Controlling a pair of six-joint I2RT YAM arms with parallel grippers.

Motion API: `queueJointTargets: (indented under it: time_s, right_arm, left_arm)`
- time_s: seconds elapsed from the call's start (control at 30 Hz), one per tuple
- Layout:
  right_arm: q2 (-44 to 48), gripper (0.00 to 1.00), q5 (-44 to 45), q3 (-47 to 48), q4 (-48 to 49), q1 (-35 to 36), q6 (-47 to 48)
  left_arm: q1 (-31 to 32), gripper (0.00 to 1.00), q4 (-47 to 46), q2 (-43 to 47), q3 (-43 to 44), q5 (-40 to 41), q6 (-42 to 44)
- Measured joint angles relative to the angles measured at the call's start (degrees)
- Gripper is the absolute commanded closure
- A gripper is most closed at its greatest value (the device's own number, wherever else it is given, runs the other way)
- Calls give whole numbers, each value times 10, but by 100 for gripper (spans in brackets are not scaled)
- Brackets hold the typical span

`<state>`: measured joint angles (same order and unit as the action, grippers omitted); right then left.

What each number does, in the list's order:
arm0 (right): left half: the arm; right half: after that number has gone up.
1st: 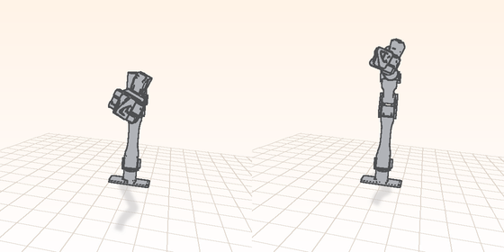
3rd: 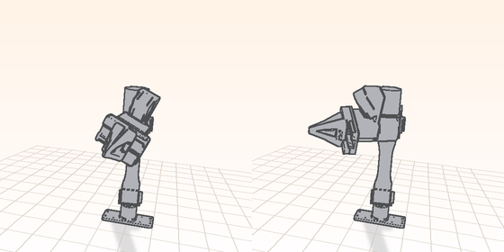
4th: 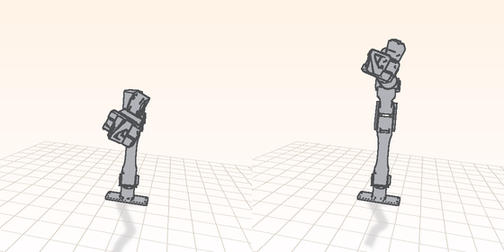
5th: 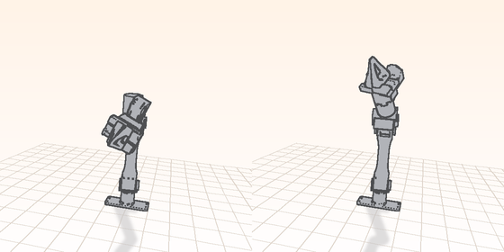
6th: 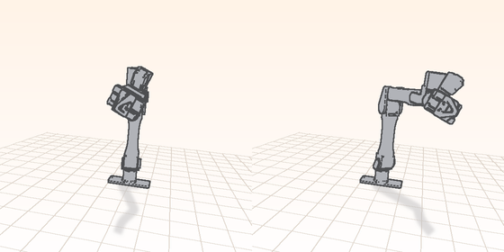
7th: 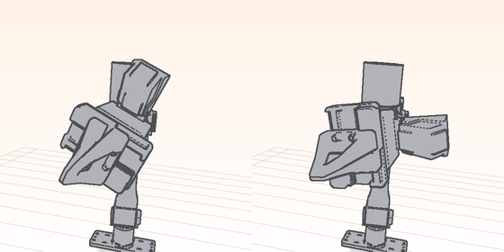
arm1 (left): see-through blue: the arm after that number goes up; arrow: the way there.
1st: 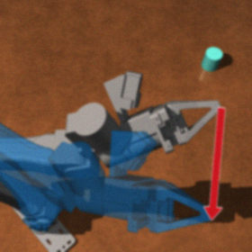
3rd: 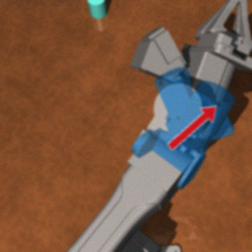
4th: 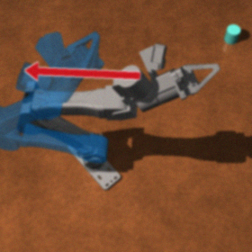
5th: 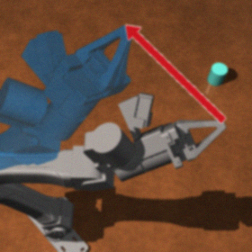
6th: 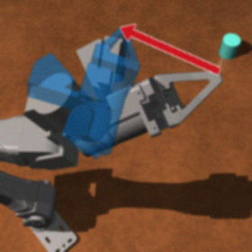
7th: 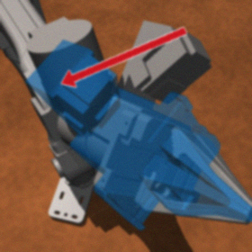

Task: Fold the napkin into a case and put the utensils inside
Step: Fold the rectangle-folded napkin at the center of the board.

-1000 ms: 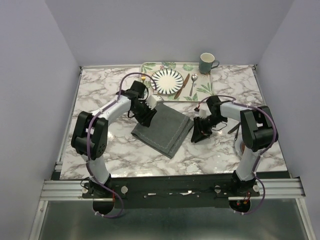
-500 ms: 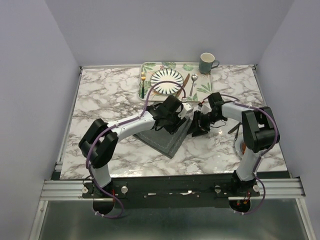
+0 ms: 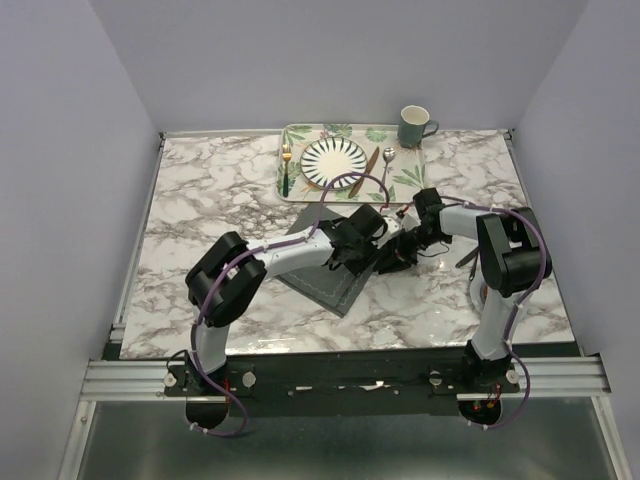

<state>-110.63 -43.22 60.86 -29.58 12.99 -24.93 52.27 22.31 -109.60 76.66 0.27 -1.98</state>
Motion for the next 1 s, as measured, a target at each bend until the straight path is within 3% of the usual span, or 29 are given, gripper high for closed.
queueJointTargets:
  time_s: [0.33,0.63,0.83,1.0]
  right_arm:
    - [-9,69,-10,2,0,-3,-7]
    - [-16,69,-17,7,0,-3,-11]
    - [-20,69,-21,10,-1,-3,-12]
    - [-22,69,-23,11,-1,-3,-12]
  left_arm:
    - [0,48,0,-29,13,9,4]
    - [0,65,0,-43,18,19,12]
    - [0,86,5,-43,23,18,15]
    - [0,95,5,-43,23,18,22]
